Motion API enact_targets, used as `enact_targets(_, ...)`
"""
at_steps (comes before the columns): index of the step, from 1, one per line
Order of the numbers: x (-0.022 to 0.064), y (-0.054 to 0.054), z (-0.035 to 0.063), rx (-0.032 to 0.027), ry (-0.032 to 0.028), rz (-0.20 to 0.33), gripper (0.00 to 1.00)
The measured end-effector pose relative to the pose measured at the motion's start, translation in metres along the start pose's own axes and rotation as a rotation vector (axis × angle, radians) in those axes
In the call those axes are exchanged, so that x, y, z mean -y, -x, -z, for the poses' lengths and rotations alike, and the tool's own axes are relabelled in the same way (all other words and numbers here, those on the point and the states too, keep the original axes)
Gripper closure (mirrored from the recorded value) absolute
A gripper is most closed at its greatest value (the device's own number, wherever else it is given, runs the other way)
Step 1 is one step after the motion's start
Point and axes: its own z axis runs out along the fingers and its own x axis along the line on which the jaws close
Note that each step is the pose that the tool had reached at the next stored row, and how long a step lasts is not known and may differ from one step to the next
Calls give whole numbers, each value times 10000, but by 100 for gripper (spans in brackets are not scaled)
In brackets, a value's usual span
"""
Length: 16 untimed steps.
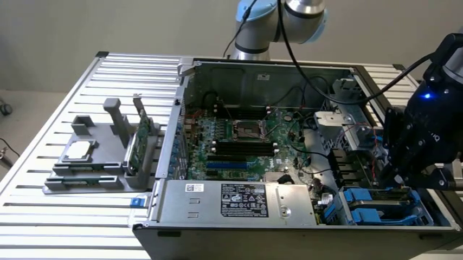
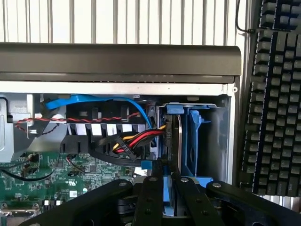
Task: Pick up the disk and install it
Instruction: 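Insert the second disk wire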
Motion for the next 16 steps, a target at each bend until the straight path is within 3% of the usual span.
enact_targets(7, 2, 23, -61, -58, -23, -2, 84)
enact_targets(16, -19, 22, -126, -316, -26, -12, 84)
